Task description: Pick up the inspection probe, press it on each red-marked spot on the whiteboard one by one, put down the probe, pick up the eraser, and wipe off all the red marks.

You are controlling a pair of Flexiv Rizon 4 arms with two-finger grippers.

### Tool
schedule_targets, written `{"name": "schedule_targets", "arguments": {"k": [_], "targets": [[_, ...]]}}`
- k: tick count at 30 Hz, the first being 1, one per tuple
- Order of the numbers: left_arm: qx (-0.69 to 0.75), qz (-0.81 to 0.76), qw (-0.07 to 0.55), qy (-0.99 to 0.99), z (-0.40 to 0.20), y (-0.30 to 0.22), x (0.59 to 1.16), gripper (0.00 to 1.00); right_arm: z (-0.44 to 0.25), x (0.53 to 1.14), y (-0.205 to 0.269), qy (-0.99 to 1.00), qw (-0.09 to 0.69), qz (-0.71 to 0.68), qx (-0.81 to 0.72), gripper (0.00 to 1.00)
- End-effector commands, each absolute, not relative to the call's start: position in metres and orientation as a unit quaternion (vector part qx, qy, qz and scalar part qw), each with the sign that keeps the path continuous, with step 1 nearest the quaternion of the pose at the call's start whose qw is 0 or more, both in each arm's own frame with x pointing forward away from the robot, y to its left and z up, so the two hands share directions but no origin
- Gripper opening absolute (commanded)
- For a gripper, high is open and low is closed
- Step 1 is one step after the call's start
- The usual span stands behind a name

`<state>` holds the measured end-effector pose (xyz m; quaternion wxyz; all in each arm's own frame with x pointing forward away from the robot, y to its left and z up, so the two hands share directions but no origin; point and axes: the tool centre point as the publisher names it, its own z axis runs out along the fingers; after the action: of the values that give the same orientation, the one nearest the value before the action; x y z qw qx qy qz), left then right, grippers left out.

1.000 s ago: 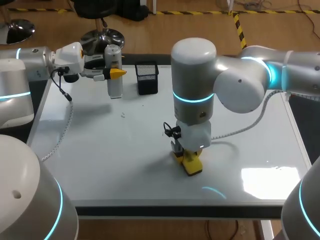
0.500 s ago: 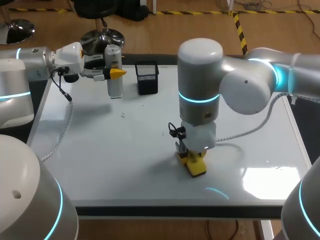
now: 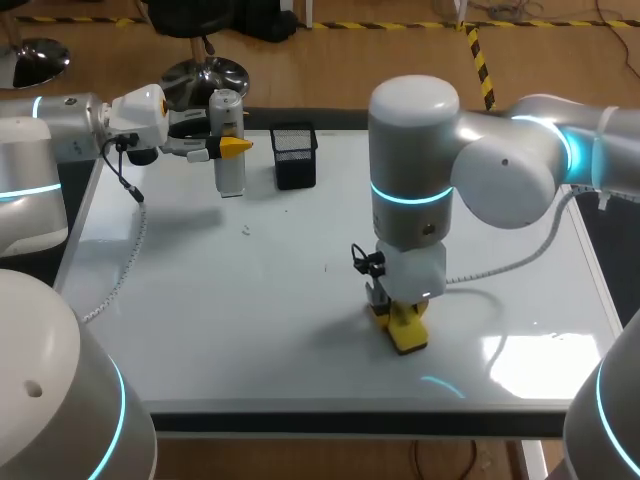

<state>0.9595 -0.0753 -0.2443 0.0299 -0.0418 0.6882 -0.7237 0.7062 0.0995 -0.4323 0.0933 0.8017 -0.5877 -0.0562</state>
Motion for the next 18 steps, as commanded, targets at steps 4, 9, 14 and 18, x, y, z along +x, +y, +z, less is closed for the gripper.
{"name": "schedule_targets", "arguments": {"k": [4,9,14,18], "targets": [[-0.042,-0.723,0.030,0.688,-0.243,-0.075,0.959,0.00,-0.441,0.702,0.087,-0.591,0.091,-0.057,0.800,0.00],[-0.042,-0.723,0.030,0.688,-0.243,-0.075,0.959,0.00,-0.442,0.701,0.086,-0.591,0.094,-0.060,0.799,0.00],[-0.042,-0.723,0.030,0.688,-0.243,-0.075,0.959,0.00,-0.437,0.701,0.080,-0.595,0.096,-0.055,0.796,0.00],[-0.042,-0.723,0.030,0.688,-0.243,-0.075,0.959,0.00,-0.425,0.704,0.079,-0.597,0.091,-0.044,0.796,0.00]]}}
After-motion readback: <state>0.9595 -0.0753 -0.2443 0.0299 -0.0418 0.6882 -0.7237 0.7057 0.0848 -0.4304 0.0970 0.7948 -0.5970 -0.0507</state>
